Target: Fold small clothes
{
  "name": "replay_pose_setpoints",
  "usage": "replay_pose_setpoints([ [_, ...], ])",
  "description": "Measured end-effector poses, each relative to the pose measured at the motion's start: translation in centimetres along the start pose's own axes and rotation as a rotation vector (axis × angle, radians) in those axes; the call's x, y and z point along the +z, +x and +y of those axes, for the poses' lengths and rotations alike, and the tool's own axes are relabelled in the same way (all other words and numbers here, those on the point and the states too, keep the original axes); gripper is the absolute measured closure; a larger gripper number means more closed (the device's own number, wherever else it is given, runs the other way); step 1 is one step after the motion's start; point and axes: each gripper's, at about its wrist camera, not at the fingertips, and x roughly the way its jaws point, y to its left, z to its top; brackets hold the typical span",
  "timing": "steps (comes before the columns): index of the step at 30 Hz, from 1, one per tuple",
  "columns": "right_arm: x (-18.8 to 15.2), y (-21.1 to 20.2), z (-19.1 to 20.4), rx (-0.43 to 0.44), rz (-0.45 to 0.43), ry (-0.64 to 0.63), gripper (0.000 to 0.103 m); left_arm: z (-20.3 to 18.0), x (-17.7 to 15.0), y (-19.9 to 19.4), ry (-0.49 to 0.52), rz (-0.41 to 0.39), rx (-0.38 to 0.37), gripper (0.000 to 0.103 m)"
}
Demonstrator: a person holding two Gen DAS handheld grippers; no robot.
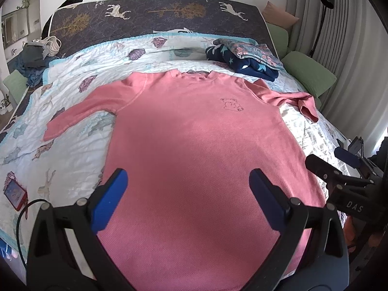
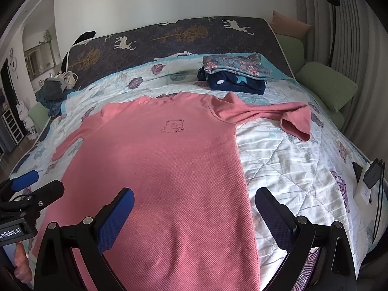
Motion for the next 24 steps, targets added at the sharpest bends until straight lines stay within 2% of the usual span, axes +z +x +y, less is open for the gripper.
replay_pose_setpoints([
  [4,0.0,0.1,0.0,0.000,0.003,0.000,0.001,0.3,0.1,0.1,0.005,0.006,-0.012,0.006],
  [14,0.1,0.6,0.8,-0.012,0.016,-0.028,0.001,1.6,0.4,0.6,-0.028,0.011,-0.007,0.006],
  [19,0.4,1.0,1.0,-0.026,0.019,-0.046,0.001,3.4,1.2,0.8,-0.070,-0.010,-0.074,0.006],
  [24,1.1,1.6,1.6,-0.034,0.026,-0.066,0.001,5.9,2.4,0.9,-0.123,-0.044,-0.047,0.006],
])
